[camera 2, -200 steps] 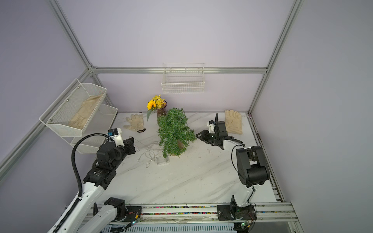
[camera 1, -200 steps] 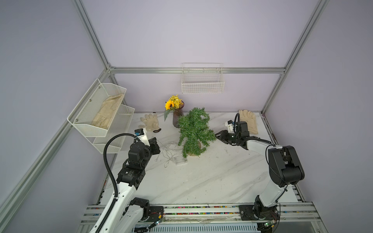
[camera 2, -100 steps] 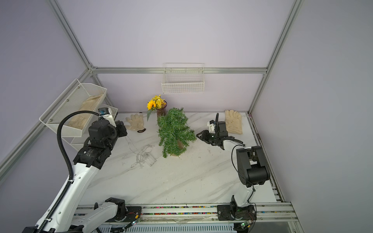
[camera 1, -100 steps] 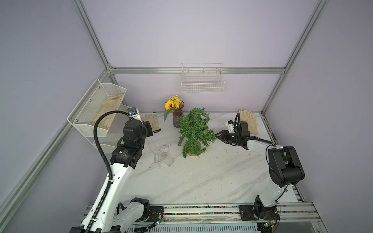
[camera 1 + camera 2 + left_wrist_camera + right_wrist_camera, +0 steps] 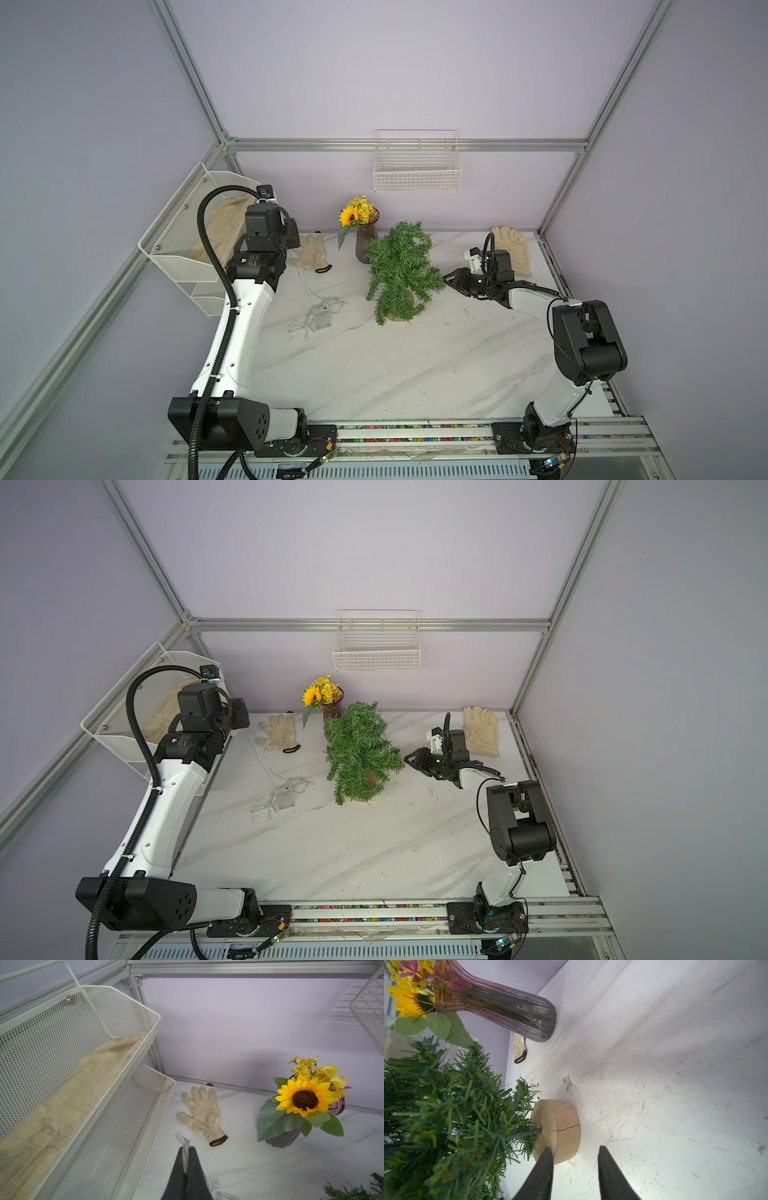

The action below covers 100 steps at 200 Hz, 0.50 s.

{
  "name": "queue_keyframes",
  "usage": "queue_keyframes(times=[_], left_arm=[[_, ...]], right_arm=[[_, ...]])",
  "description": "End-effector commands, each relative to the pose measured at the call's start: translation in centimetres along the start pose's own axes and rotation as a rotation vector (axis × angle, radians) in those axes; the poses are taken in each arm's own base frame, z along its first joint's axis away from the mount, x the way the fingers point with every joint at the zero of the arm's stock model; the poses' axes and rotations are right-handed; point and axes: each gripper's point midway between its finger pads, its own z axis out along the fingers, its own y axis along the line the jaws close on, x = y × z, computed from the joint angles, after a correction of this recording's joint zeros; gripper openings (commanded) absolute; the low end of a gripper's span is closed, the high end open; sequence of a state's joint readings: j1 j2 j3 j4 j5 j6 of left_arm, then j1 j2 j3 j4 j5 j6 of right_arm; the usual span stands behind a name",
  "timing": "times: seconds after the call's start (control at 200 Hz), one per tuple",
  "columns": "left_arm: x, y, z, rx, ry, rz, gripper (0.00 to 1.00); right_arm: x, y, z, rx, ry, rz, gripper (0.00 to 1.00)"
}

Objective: Remove string lights from the small christmas tree
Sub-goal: Remove the light string from the Christmas tree, then place the light string at the center of the board.

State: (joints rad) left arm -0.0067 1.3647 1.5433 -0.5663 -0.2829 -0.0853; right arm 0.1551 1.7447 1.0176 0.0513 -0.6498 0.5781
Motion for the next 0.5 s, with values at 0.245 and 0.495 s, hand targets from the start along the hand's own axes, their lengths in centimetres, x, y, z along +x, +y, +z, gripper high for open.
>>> queue_keyframes(times=[0.245, 0.495], left_arm=[[3.4, -2.9, -0.5, 0.181, 0.028, -0.151, 0.0], [12.7, -5.0, 1.2, 0.198, 0.15, -0.255, 0.0]], right_arm=[[-0.1, 0.7, -0.7, -0.033, -0.015, -0.025, 0.39], [0.5, 0.5, -0.6, -0.045, -0.005, -0.009, 0.39]])
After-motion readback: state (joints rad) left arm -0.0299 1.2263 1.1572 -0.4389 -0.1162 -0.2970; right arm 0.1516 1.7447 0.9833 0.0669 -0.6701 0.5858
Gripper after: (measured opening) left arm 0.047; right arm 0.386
